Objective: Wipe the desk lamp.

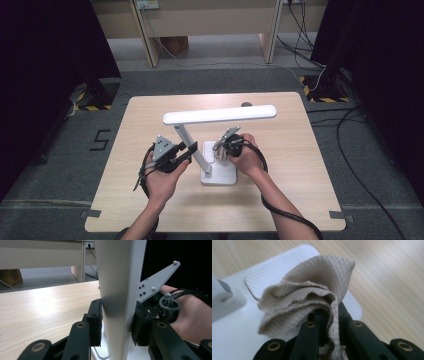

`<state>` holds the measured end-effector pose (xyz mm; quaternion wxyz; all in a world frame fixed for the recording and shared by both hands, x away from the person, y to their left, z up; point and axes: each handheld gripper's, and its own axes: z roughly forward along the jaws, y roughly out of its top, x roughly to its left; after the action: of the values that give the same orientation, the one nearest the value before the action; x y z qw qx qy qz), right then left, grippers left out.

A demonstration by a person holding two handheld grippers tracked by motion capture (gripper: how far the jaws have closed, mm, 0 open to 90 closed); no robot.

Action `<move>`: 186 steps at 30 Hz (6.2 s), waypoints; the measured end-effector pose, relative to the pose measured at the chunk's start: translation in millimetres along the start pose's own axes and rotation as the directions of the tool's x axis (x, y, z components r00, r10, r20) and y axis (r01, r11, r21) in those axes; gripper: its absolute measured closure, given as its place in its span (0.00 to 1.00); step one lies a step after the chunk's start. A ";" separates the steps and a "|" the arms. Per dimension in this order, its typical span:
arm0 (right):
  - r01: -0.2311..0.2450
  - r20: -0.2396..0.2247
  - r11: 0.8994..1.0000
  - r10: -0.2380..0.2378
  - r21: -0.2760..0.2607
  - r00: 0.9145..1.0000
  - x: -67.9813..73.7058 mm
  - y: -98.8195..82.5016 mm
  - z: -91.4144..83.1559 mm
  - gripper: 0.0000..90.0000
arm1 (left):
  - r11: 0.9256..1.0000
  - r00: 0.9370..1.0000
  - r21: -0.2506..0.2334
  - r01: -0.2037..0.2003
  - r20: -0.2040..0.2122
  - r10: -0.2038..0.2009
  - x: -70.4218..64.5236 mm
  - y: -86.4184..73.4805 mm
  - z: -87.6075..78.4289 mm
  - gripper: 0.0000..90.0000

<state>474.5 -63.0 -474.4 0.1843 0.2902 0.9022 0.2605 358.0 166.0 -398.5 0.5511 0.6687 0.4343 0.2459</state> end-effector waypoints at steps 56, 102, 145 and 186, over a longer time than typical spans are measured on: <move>-0.083 0.057 0.996 0.082 0.016 0.995 -26.9 0.4 7.4 0.94 | 1.000 1.000 -0.002 -0.002 -0.007 0.002 -1.3 0.6 -1.2 0.72; -0.107 0.039 0.993 0.108 -0.044 0.993 -21.5 32.8 36.2 0.93 | 1.000 1.000 -0.017 -0.004 0.008 0.004 -3.5 5.2 -4.4 0.71; -0.146 0.077 0.989 0.147 -0.015 0.986 -41.4 8.7 30.7 0.93 | 1.000 1.000 -0.023 -0.006 0.016 0.006 -8.4 1.3 -8.1 0.70; -0.306 0.223 0.949 0.316 -0.079 0.922 -77.0 -71.3 -34.1 0.91 | 0.992 0.983 0.025 -0.125 0.142 0.120 8.8 -19.5 -32.3 0.45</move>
<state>486.4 -172.7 -474.4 0.2510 0.4544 0.8111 0.2696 330.2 190.7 -409.6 0.5529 0.7189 0.3567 0.2243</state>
